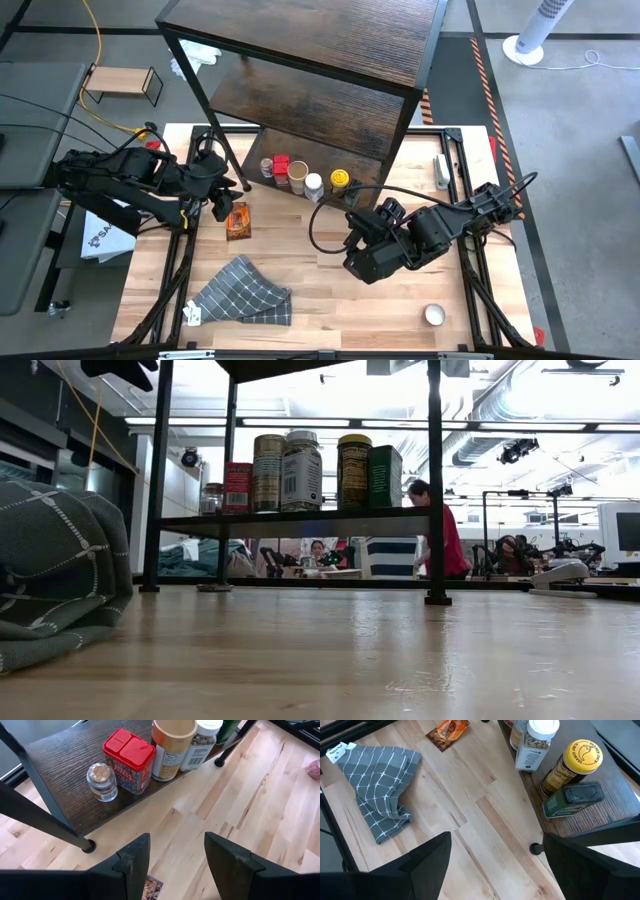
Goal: Shelf spices
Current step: Put the orange seasoning pack on the shelf
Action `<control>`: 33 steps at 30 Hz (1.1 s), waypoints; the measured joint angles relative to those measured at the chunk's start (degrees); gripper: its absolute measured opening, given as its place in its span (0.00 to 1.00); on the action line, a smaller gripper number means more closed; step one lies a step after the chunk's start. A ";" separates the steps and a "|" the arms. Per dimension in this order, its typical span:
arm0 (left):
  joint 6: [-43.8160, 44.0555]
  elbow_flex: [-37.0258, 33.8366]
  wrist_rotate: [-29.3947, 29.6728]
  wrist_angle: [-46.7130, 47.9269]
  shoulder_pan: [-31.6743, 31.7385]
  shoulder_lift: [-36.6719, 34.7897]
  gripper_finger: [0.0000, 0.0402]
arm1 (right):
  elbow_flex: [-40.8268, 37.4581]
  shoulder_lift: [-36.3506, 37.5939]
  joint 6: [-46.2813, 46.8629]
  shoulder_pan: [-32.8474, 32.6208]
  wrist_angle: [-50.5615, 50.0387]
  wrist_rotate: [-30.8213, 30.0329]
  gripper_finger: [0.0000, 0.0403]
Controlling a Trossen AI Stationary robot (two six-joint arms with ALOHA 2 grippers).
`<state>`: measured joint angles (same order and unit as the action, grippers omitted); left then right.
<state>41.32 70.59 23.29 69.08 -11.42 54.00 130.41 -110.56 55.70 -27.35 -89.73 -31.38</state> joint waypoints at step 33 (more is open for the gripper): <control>0.00 0.00 -0.06 -0.39 0.01 0.00 0.46 | 0.00 0.02 1.09 0.02 -0.02 0.22 0.77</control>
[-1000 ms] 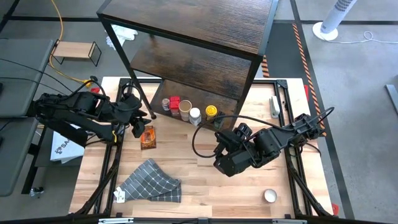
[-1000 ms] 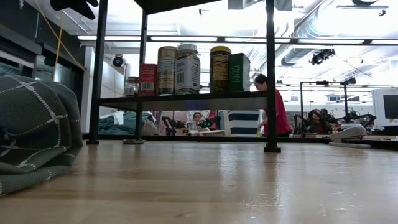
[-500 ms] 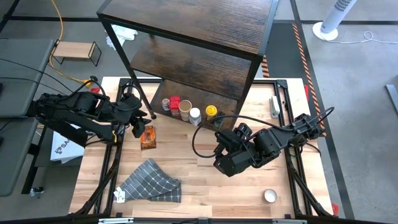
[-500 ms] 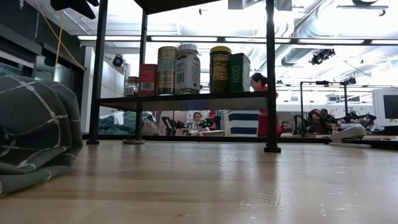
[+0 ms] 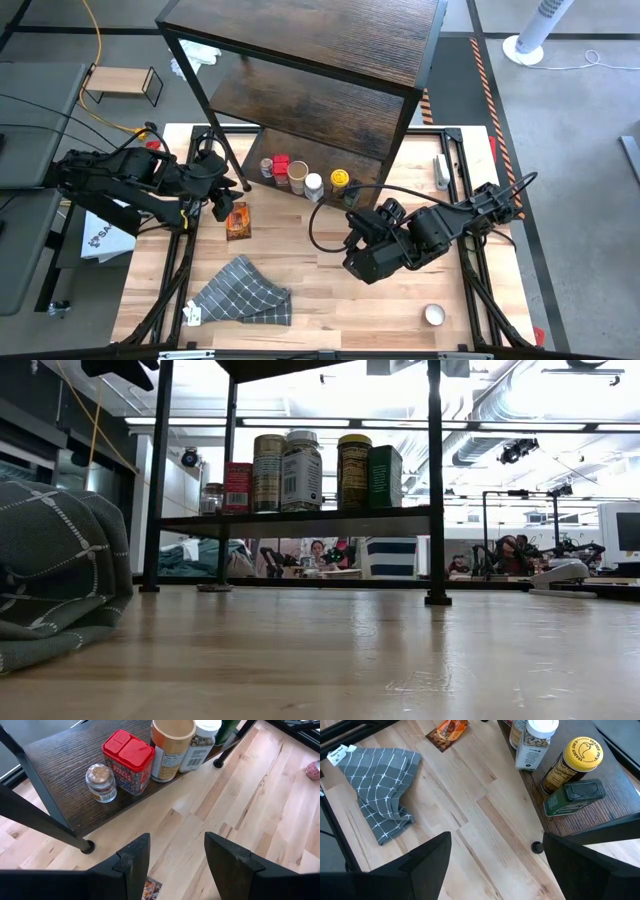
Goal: Shelf spices
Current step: Put the orange seasoning pack on the shelf
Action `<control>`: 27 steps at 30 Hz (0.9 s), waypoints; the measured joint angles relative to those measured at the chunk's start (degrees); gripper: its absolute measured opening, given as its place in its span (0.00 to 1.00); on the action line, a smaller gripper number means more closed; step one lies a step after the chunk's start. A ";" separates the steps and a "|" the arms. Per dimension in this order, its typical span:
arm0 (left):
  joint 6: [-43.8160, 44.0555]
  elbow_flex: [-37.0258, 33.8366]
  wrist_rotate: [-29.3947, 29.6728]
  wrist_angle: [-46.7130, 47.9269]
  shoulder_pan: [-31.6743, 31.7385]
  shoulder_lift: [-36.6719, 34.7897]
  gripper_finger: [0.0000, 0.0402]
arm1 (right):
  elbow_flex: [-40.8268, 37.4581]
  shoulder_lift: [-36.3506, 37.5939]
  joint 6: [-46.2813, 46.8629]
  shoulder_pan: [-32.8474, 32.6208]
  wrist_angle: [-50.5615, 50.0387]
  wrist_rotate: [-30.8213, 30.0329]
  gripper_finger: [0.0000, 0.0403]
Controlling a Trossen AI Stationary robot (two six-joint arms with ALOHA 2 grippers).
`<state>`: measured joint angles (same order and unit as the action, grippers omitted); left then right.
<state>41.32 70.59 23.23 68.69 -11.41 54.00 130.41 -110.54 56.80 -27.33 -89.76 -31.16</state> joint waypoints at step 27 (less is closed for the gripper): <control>0.00 0.00 -1.21 -0.02 0.03 0.00 0.46 | 0.00 -0.02 1.33 0.18 -0.26 1.79 0.77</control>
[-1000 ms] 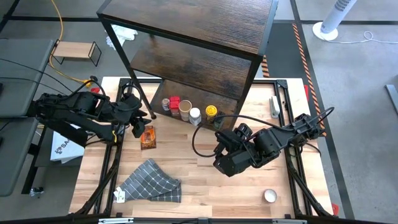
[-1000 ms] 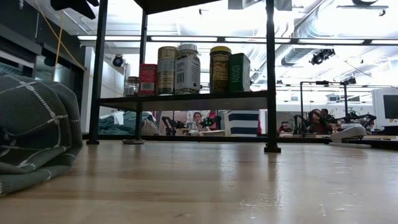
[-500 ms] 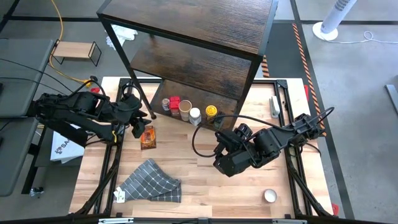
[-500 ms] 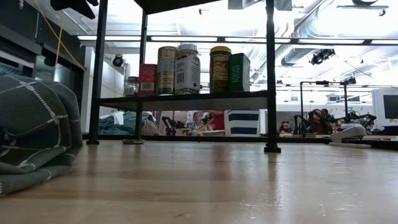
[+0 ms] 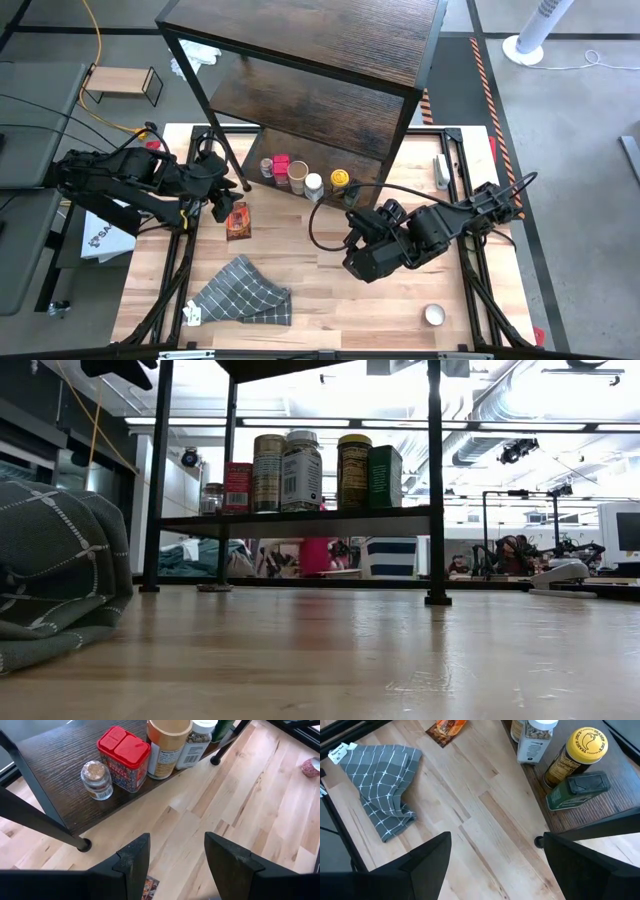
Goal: Shelf spices
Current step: Put the orange seasoning pack on the shelf
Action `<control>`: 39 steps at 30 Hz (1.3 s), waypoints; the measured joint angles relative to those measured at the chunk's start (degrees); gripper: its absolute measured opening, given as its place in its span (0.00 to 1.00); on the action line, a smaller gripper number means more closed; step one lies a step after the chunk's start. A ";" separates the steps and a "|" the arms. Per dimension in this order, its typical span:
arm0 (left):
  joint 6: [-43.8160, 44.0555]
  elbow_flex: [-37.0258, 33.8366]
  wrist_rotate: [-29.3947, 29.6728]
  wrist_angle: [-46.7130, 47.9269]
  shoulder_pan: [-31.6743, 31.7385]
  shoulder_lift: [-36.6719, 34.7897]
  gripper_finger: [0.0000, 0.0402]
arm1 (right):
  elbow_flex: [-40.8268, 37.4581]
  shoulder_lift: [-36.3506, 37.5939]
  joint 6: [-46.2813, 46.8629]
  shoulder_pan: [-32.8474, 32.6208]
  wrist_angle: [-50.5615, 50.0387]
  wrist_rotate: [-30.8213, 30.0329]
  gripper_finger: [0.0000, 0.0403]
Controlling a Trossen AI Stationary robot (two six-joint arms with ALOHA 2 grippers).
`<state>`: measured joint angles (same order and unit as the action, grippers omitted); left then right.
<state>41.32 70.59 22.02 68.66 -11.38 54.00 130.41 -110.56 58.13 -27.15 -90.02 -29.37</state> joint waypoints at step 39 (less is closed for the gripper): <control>-1.27 0.00 -6.61 0.03 -0.04 0.77 0.46 | 0.00 0.00 3.41 0.69 0.01 2.35 0.77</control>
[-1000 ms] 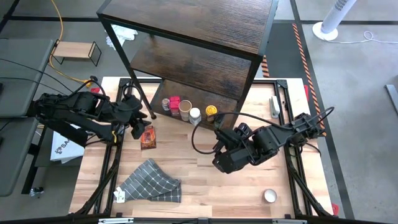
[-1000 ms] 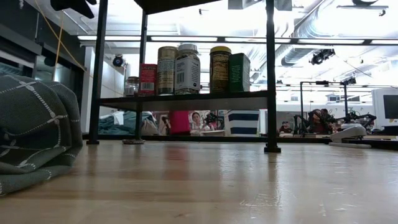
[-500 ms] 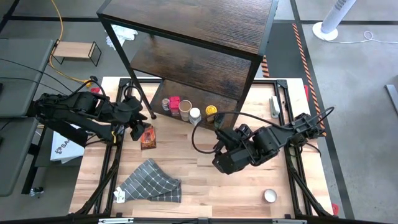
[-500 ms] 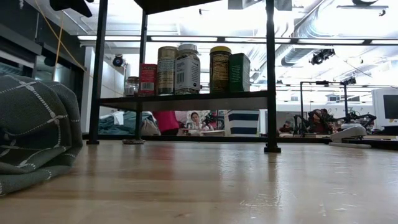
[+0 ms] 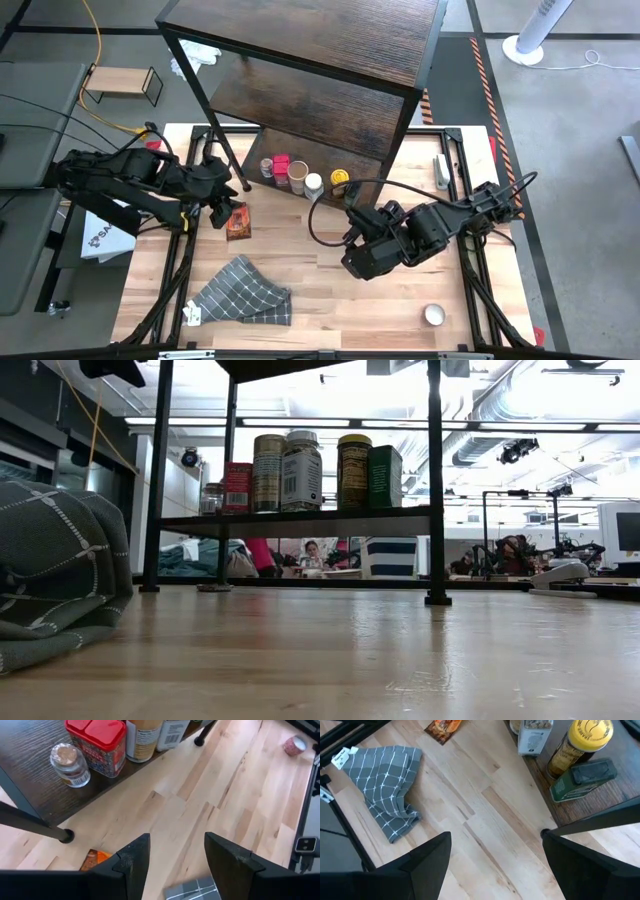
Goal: Shelf spices
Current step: Put the orange seasoning pack on the shelf
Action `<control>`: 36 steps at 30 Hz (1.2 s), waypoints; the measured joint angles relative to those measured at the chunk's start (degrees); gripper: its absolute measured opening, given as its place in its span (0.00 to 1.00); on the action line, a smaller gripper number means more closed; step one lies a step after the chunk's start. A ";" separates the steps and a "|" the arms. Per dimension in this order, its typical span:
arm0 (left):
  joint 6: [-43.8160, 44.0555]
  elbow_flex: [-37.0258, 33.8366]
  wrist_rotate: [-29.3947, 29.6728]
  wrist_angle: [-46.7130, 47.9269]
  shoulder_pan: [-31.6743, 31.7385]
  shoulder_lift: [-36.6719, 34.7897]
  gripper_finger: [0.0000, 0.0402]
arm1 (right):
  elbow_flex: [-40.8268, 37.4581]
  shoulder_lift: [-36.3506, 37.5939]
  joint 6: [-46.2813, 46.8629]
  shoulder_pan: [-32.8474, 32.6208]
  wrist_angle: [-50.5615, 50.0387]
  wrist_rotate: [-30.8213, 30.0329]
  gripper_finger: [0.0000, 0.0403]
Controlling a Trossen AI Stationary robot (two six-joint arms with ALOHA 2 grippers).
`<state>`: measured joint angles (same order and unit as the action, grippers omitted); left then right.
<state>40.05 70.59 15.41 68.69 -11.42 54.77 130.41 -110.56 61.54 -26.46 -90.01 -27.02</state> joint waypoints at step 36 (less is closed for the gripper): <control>15.20 -23.41 -3.90 -28.86 -24.82 3.01 0.46 | 0.00 -0.84 2.67 0.61 0.06 5.58 0.77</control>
<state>55.25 47.17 11.50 39.83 -36.24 57.78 130.41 -111.40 64.20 -25.85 -89.95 -21.44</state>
